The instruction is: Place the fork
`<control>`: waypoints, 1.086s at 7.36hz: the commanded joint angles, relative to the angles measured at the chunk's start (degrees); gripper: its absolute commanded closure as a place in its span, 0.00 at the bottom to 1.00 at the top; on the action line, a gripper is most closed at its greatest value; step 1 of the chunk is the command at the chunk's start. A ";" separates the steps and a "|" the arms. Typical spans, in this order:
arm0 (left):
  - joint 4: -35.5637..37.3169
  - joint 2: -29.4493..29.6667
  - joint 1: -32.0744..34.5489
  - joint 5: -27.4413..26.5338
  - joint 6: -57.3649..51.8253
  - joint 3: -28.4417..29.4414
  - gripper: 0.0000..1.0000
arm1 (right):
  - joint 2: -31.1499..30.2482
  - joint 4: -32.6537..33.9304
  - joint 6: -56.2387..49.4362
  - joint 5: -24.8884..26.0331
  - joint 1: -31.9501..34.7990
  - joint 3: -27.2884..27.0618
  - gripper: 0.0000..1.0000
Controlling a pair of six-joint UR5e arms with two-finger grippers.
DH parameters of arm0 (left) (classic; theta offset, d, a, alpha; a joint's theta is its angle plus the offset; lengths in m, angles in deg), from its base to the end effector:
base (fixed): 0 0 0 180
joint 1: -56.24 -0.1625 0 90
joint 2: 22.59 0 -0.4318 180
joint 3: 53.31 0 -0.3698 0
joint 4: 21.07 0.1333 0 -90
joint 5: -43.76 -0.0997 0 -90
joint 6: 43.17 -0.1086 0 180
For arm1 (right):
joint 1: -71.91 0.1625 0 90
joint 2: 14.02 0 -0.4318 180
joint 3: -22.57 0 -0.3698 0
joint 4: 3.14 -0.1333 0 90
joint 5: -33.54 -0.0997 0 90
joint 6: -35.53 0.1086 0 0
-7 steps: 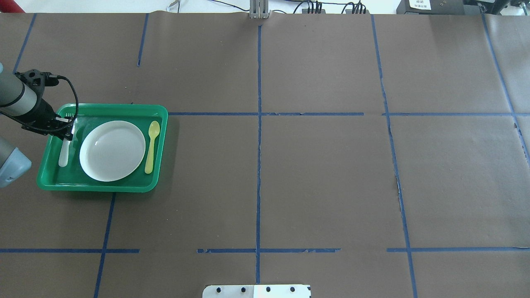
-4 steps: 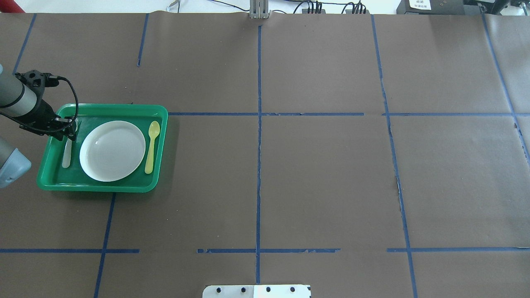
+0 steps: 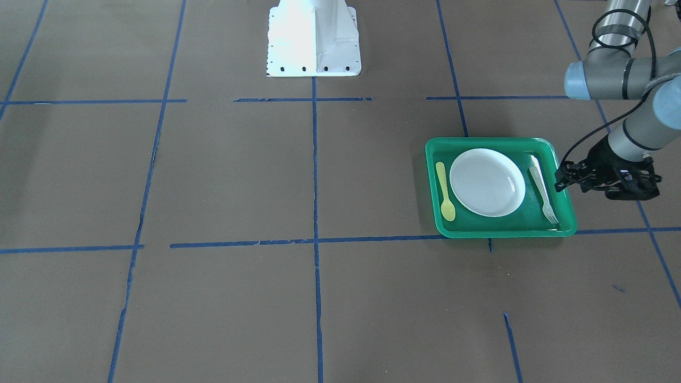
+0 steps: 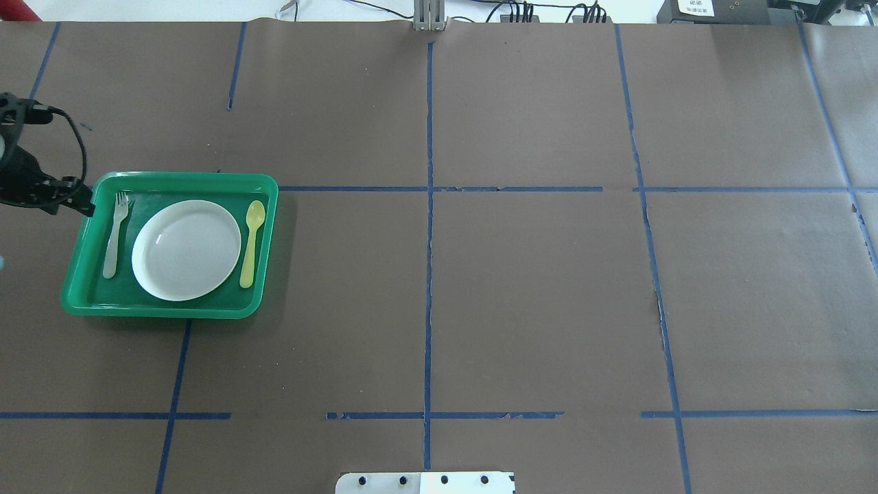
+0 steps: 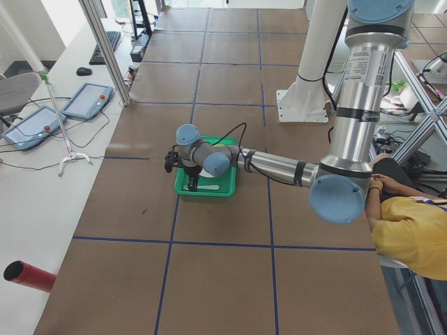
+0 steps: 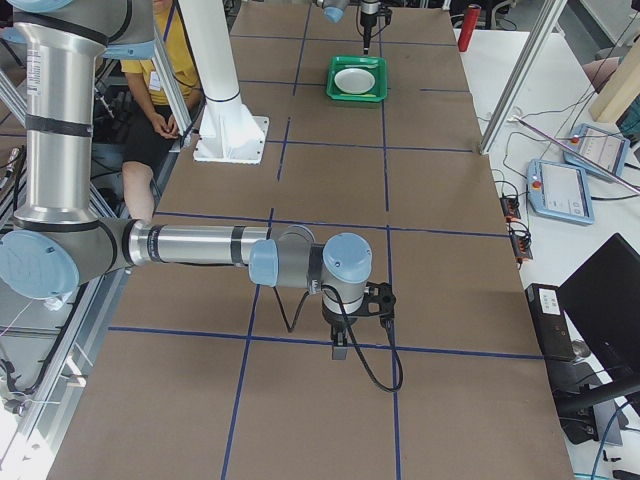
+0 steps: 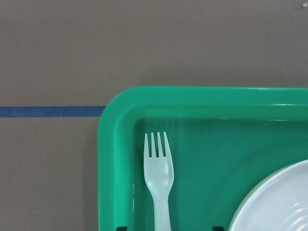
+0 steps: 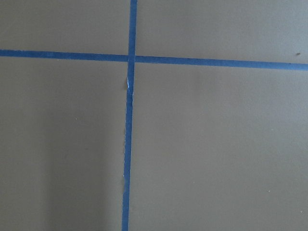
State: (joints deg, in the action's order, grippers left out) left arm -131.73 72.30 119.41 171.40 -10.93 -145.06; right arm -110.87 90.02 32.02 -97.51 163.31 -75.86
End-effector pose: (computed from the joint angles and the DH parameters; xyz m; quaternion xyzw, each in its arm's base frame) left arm 0.1804 -0.5051 0.5807 0.0398 0.3829 0.0326 0.9224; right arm 0.0721 -0.4139 0.6656 0.0021 -0.3508 -0.0124 0.9364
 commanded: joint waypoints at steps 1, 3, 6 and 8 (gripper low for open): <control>0.27 -5.31 9.46 -0.02 -18.00 0.08 0.31 | 0.00 0.00 0.09 0.00 0.00 0.00 0.00; 4.02 -7.00 22.54 4.69 -33.40 3.83 0.30 | 0.00 0.00 0.00 0.00 0.00 0.00 0.00; 21.23 -2.37 30.16 5.16 -43.59 4.74 0.22 | 0.00 0.00 0.00 0.00 0.00 0.00 0.00; 28.20 -0.85 32.87 5.87 -42.17 2.21 0.00 | 0.00 0.00 0.00 0.00 0.00 0.00 0.00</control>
State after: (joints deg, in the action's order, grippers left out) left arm -107.81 70.54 150.05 177.00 -53.45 -141.13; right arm -110.87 90.02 32.02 -97.51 163.31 -75.87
